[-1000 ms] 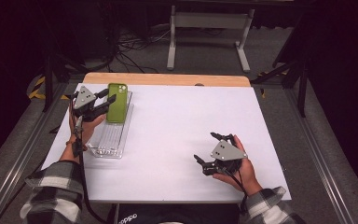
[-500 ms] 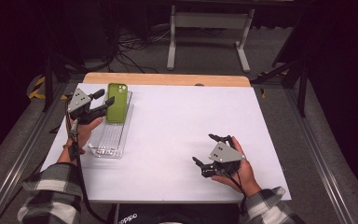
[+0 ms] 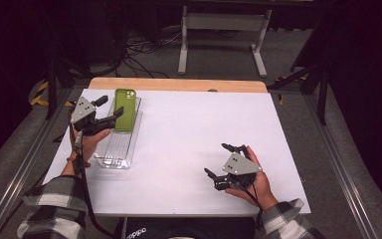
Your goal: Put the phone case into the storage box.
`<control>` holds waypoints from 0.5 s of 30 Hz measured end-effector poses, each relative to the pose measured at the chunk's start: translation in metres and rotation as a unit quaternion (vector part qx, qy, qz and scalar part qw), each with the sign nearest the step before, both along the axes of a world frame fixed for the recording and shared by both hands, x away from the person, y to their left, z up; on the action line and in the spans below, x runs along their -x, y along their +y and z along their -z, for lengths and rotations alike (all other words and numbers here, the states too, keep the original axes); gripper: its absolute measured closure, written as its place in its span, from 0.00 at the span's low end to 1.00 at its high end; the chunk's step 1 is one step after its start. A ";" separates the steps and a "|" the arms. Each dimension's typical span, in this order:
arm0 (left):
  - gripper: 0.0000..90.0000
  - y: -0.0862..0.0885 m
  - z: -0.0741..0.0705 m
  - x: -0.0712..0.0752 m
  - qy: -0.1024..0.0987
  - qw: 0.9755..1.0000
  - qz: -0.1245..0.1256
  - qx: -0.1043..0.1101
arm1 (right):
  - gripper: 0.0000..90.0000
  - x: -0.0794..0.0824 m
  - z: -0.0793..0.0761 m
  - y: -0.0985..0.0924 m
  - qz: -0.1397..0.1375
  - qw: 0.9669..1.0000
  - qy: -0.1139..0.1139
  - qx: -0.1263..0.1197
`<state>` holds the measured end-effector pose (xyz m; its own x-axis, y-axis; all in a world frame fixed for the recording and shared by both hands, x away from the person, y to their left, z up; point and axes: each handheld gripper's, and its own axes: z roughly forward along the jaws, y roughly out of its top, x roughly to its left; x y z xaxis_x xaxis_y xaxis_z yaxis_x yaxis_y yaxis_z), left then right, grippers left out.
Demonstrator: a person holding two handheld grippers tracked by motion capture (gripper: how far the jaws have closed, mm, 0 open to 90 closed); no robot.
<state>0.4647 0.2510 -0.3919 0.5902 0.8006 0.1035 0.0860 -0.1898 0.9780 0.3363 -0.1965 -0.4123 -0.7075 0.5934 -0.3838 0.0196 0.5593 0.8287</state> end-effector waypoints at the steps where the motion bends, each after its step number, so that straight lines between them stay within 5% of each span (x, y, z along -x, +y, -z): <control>1: 0.26 0.000 0.000 0.001 -0.001 1.000 -0.002 0.003 | 0.11 0.000 0.000 0.000 0.000 1.000 0.000 0.000; 15: 0.10 -0.006 -0.001 0.015 0.005 1.000 0.000 0.011 | 0.11 0.005 -0.002 0.002 -0.001 1.000 -0.005 -0.005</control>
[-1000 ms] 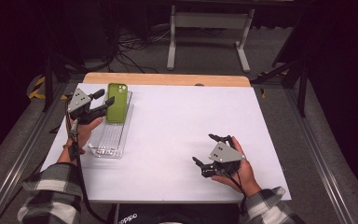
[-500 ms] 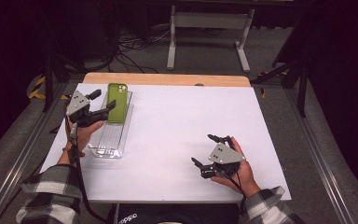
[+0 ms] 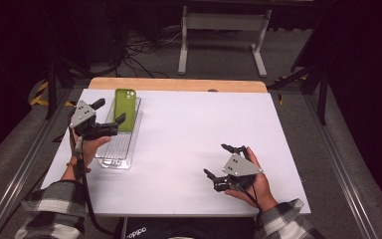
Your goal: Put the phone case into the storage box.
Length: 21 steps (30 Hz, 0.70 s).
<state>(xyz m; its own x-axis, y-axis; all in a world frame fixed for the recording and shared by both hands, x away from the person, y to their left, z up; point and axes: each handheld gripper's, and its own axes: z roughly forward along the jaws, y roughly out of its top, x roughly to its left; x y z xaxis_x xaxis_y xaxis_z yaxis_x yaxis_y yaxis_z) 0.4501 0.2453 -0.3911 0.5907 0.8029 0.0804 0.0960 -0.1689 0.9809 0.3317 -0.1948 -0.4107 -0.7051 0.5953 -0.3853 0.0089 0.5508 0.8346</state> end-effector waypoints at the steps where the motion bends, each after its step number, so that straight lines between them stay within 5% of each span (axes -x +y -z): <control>1: 0.10 -0.001 0.000 0.002 0.000 1.000 -0.002 -0.003 | 0.11 0.000 0.000 0.000 -0.001 1.000 -0.002 0.001; 21: 0.05 -0.018 -0.006 0.016 -0.009 1.000 0.019 -0.019 | 0.11 0.000 -0.003 -0.004 -0.001 1.000 -0.004 -0.016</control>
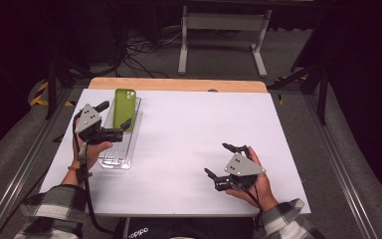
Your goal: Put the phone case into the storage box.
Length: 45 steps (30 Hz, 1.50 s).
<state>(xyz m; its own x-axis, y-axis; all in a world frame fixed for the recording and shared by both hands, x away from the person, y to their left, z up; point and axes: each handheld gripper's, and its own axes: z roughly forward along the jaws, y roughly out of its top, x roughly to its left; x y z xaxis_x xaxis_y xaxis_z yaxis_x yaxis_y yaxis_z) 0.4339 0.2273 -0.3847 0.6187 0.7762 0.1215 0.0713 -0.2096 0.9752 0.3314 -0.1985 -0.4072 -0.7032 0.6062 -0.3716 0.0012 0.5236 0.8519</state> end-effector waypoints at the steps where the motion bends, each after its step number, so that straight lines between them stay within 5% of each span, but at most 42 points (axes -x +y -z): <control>1: 0.05 -0.001 -0.001 0.001 -0.002 1.000 0.000 0.001 | 0.11 0.000 -0.001 -0.001 0.001 1.000 0.000 -0.002; 32: 0.05 -0.019 -0.007 0.025 -0.021 0.999 0.041 0.005 | 0.10 0.001 -0.005 -0.006 0.004 1.000 -0.010 -0.014; 45: 0.05 -0.027 -0.007 0.034 -0.031 0.999 0.040 0.010 | 0.10 0.003 -0.006 -0.006 0.007 1.000 -0.016 -0.016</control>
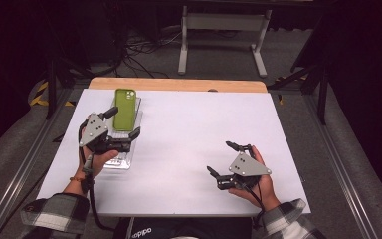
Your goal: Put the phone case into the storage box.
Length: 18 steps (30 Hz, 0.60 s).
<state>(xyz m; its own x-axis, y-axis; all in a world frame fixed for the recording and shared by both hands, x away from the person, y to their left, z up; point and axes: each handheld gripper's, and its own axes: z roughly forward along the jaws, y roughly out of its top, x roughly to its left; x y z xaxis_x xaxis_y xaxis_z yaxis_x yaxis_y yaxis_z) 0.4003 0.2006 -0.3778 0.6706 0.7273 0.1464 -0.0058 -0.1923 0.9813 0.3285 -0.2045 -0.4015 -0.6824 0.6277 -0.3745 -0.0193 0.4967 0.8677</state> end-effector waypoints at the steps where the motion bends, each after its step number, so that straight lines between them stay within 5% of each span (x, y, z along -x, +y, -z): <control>1: 0.05 -0.001 0.000 0.001 -0.001 1.000 0.003 -0.002 | 0.10 0.000 0.000 0.000 0.001 1.000 0.000 0.000; 18: 0.05 -0.017 0.006 0.014 -0.005 1.000 0.022 -0.021 | 0.10 0.002 -0.002 -0.001 0.001 1.000 -0.004 -0.005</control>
